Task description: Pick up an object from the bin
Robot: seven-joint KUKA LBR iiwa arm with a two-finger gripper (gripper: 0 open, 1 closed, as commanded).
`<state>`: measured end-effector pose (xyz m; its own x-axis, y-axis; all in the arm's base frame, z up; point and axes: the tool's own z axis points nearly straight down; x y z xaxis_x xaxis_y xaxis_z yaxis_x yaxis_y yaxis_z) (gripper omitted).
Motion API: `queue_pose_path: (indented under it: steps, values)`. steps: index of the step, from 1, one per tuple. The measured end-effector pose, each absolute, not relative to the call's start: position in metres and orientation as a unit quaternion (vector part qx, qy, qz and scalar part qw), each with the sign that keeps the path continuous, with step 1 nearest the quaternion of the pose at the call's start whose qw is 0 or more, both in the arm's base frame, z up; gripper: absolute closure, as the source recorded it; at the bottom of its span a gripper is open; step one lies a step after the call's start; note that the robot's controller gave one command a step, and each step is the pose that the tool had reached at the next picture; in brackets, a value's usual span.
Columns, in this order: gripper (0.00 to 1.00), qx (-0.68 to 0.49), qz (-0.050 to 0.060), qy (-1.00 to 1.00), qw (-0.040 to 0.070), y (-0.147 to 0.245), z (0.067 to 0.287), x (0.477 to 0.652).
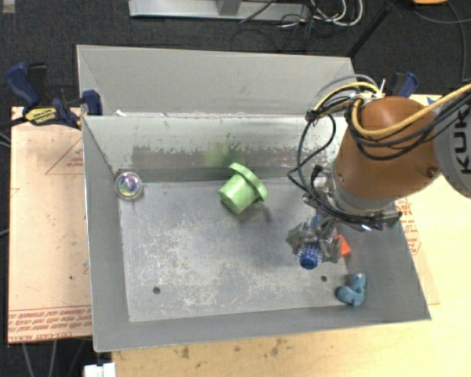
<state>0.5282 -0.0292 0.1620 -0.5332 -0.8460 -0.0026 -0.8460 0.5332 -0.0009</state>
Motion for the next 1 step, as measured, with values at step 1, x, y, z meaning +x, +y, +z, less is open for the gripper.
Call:
queue_pose_path:
  steps: [1]
  values:
    - [1.00, -0.482, 0.000, 0.876, 0.001, -0.0278, 0.1764, 0.5284]
